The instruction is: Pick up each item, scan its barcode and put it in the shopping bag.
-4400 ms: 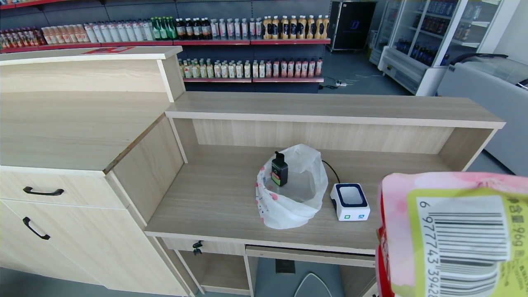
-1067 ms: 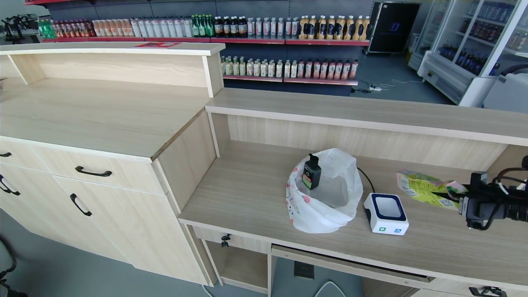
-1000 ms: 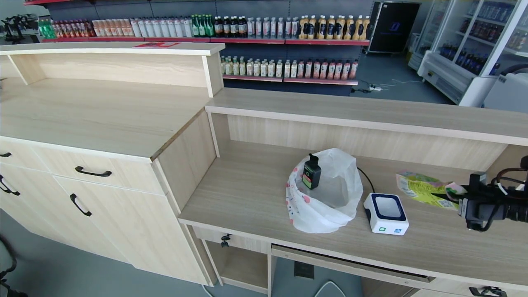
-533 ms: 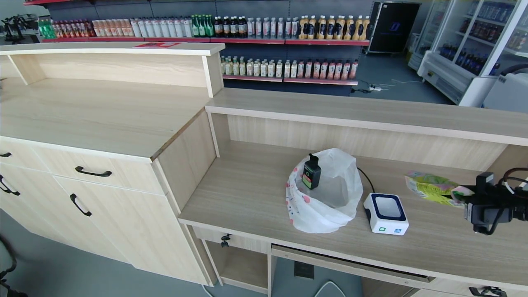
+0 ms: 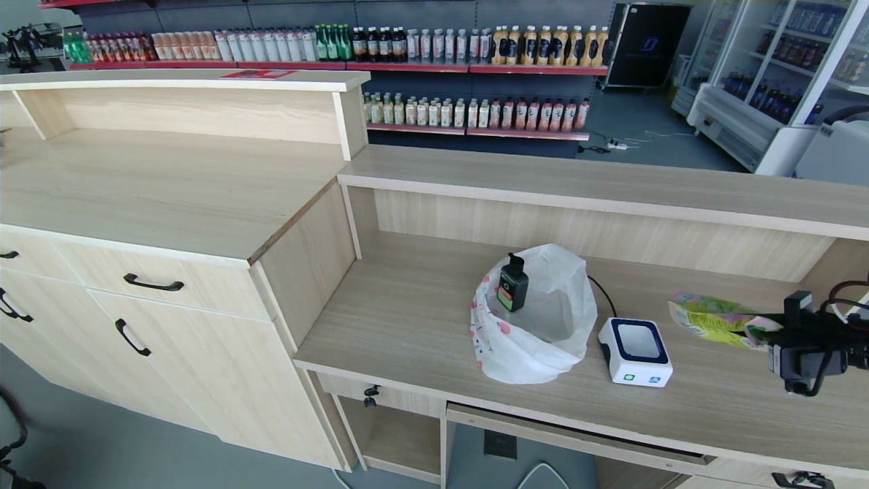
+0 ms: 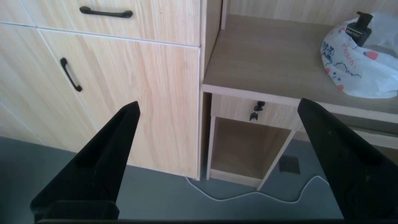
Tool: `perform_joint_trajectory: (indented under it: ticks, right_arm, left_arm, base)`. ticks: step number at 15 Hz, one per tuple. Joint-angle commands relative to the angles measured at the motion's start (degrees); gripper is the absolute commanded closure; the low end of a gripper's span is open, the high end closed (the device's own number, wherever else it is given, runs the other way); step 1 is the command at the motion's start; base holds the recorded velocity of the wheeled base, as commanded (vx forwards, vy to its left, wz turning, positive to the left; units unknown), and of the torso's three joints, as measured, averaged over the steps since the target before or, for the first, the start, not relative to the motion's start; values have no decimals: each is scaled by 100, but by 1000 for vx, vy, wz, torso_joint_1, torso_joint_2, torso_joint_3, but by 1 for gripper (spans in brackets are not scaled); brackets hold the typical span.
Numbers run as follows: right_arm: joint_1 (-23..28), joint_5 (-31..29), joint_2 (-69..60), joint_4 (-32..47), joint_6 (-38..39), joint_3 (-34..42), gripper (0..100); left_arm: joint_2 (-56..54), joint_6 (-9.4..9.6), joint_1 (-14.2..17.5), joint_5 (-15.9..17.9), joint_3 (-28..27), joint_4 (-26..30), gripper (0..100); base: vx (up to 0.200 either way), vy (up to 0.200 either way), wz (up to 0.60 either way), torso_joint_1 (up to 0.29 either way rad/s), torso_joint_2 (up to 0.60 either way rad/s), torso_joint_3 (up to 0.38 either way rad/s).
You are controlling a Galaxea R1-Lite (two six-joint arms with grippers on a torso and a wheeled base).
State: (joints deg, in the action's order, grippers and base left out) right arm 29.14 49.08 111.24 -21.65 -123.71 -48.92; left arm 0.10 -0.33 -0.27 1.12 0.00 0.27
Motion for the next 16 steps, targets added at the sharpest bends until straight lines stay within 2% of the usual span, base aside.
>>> perform_joint_trajectory:
  ticks: [1, 7, 16]
  right_arm:
    - [-119, 14, 56, 3, -4, -21, 100]
    - [-444, 14, 267, -23, -162, -30, 100]
    - [-444, -4, 416, -41, -900, -320, 100]
  left_arm:
    - [-1, -2, 0, 2, 0, 0, 0]
    - [-1, -2, 0, 2, 0, 0, 0]
    - [-1, -2, 0, 2, 0, 0, 0]
  base:
    - [0, 0, 0, 0, 0, 0]
    - [0, 0, 0, 0, 0, 0]
    - [0, 0, 0, 0, 0, 0]
